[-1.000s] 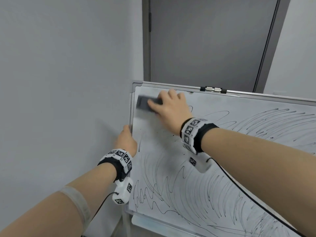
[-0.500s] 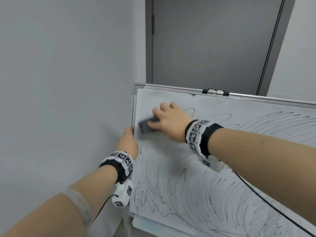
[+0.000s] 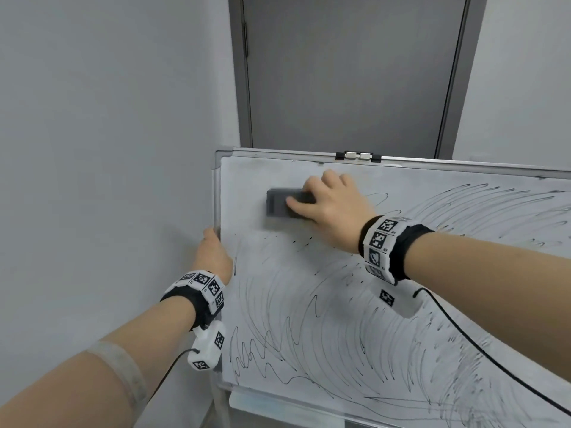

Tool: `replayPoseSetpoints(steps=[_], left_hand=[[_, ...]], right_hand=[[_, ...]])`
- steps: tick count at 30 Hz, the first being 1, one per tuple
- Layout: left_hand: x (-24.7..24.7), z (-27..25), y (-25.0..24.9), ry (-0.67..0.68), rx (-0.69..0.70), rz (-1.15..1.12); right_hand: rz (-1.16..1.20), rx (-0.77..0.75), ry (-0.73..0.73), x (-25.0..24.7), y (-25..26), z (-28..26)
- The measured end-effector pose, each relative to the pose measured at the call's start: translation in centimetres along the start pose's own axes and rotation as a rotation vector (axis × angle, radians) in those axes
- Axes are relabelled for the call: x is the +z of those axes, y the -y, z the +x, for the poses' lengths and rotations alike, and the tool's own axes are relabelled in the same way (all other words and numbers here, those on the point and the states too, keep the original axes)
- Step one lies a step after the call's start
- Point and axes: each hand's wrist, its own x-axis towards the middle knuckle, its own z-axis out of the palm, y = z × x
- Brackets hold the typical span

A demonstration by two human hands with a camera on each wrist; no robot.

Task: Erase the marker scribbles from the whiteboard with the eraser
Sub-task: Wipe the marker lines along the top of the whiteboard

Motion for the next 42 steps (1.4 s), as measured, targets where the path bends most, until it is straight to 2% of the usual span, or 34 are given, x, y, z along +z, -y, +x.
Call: replayPoseSetpoints(steps=[1,2,3,5,6,8,9,12,13,15,16,18,19,21,23,27,29,31,33,36,38,40,42], left_hand=[[0.0,0.1,0.1,0.001,-0.002,0.009],[0.0,0.2,0.0,0.004,-0.004,0.022],[0.0,0.3,-0.1,0.009,-0.003,0.034],[0.0,0.3,-0.1,0.01,-0.01,0.028],[0.0,0.2,-0.2,0.008,-0.014,0.019],[0.0,0.1,-0.2,0.01,-0.021,0.008],[-0.1,0.0,-0.3,0.015,-0.022,0.006],[-0.2,0.2,-0.4,0.026,-0.03,0.026],[-0.3,0.3,-0.4,0.034,-0.029,0.043],[-0.7,0.4,-0.7,0.049,-0.023,0.073],[-1.0,0.4,-1.0,0.035,-0.02,0.074],[-1.6,0.6,-2.1,-0.104,0.004,0.093],[-2.1,0.5,-3.0,-0.204,0.041,0.123],[-3.2,0.2,-5.5,-0.353,0.204,0.173],[-4.3,0.0,-8.6,-0.398,0.428,0.169],[-4.8,0.2,-15.7,-0.328,0.829,0.157],[-4.3,0.1,-18.8,-0.217,0.874,0.232],[-3.4,0.1,-20.9,-0.075,0.827,0.334],[-2.4,0.1,-21.8,-0.02,0.812,0.44],[-1.9,0.2,-22.1,-0.031,0.803,0.488],[-1.6,0.0,-22.4,-0.038,0.793,0.499],[-1.6,-0.1,-22.6,-0.051,0.79,0.521],[-1.5,-0.4,-22.6,-0.066,0.787,0.551]], right_hand=[[-0.031,-0.175,0.077,0.2,0.3,-0.6],[-0.064,-0.262,0.129,0.1,0.2,-1.0],[-0.068,-0.206,0.11,0.0,-0.4,-1.2],[0.014,0.076,-0.025,-0.4,-0.9,-0.9],[0.031,0.114,-0.042,-0.5,-0.7,-0.9],[-0.009,-0.077,0.038,-0.3,-0.2,-1.6],[-0.028,-0.125,0.055,-0.3,-0.5,-2.1],[0.028,0.16,-0.09,-0.7,-1.8,-2.5],[0.036,0.154,-0.078,-0.8,-1.8,-2.6],[-0.003,-0.008,0.02,-0.8,-1.7,-3.4],[-0.01,-0.037,0.041,-1.0,-1.9,-3.7],[-0.001,0.056,-0.013,-1.5,-2.8,-3.9],[-0.001,0.096,-0.044,-1.6,-3.1,-4.0],[-0.018,0.1,-0.073,-1.9,-3.3,-4.4],[-0.03,0.079,-0.099,-2.3,-3.7,-4.8],[-0.027,0.147,-0.14,-3.0,-4.0,-4.5],[-0.038,0.254,-0.142,-3.2,-4.2,-4.3],[-0.053,0.353,-0.158,-3.5,-4.8,-4.5],[-0.055,0.271,-0.107,-3.2,-5.5,-6.2],[-0.054,-0.072,0.114,-2.2,-4.9,-10.9],[-0.043,-0.221,0.251,-1.5,-4.0,-14.1],[-0.064,-0.308,0.298,-1.1,-3.6,-15.5],[-0.112,-0.293,0.268,-1.6,-4.2,-14.8]])
